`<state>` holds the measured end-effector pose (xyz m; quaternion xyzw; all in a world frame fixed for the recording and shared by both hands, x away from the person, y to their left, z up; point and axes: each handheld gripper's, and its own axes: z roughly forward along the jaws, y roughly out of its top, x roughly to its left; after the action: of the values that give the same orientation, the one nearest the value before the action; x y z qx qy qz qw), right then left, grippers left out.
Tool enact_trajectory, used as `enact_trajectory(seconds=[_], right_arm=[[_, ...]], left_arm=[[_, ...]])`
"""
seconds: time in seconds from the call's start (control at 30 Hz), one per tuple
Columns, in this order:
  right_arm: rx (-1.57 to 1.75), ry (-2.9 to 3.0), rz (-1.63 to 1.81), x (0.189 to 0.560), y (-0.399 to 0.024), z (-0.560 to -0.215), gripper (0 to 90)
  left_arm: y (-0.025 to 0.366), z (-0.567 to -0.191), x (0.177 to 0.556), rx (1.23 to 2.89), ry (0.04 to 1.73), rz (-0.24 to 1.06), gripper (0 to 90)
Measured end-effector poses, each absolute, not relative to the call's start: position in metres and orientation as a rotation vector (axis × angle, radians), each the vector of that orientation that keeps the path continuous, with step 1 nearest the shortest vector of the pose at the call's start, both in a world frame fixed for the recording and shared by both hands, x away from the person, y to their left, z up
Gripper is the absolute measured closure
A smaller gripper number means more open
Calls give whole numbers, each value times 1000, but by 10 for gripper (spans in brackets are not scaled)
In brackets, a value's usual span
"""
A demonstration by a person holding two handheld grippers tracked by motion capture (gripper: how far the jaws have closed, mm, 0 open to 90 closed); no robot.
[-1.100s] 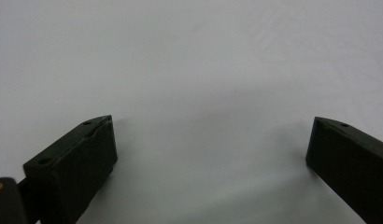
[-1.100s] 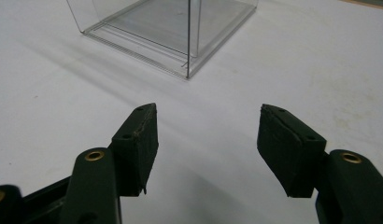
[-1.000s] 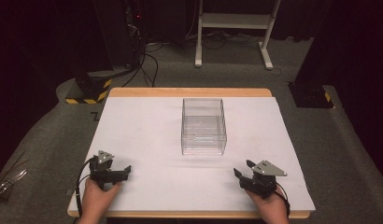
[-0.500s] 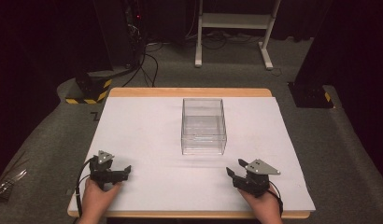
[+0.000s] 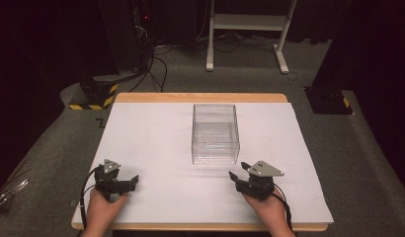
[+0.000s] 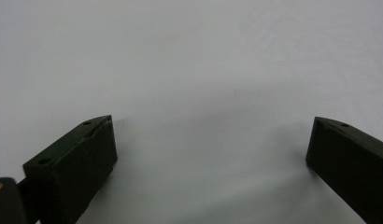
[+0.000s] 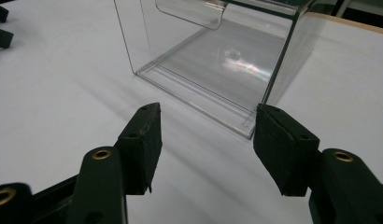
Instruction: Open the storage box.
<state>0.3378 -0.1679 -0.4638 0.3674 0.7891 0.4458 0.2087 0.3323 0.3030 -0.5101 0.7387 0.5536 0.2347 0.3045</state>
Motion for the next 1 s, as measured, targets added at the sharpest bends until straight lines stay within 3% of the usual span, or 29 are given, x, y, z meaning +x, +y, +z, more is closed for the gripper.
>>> enact_trajectory(seconds=[0.43,0.53,1.0], right_arm=[[1045,2165,1264,349,-162,-461,429],[1027,2165,1270,351,-158,-459,464],[1038,2182,1325,366,-142,-457,445]], left_arm=[[303,-510,332,1957,1466,623,17],[303,-510,332,1955,1468,624,17],[303,-510,332,1958,1466,623,17]])
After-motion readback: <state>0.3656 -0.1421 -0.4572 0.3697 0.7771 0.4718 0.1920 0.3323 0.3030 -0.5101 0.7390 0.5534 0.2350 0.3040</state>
